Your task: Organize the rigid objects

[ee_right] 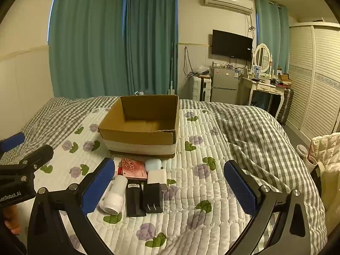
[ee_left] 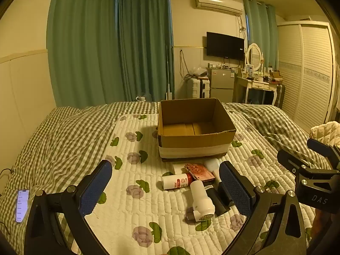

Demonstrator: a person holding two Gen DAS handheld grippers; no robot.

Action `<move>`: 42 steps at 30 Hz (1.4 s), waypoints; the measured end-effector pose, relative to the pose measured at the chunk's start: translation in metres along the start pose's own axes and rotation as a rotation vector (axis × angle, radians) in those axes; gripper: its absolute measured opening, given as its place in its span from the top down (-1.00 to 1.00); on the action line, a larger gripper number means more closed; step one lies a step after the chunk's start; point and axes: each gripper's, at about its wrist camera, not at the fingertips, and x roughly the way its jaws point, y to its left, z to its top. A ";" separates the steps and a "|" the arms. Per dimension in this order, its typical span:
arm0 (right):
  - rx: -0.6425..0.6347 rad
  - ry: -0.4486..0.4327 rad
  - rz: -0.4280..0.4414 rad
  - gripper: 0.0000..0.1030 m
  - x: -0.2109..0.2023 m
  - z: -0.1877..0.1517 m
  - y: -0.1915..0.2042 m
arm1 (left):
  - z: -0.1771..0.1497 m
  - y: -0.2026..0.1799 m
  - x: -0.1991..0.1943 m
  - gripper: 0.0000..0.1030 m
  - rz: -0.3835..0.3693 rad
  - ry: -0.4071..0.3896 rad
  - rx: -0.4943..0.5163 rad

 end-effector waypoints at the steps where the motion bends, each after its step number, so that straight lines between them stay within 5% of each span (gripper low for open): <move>1: -0.003 -0.002 0.000 -1.00 0.000 0.000 0.000 | 0.000 0.000 0.000 -1.00 0.001 -0.002 -0.001; 42: -0.003 0.018 0.006 -1.00 0.007 -0.003 0.005 | 0.000 0.013 0.001 -1.00 0.015 0.003 -0.047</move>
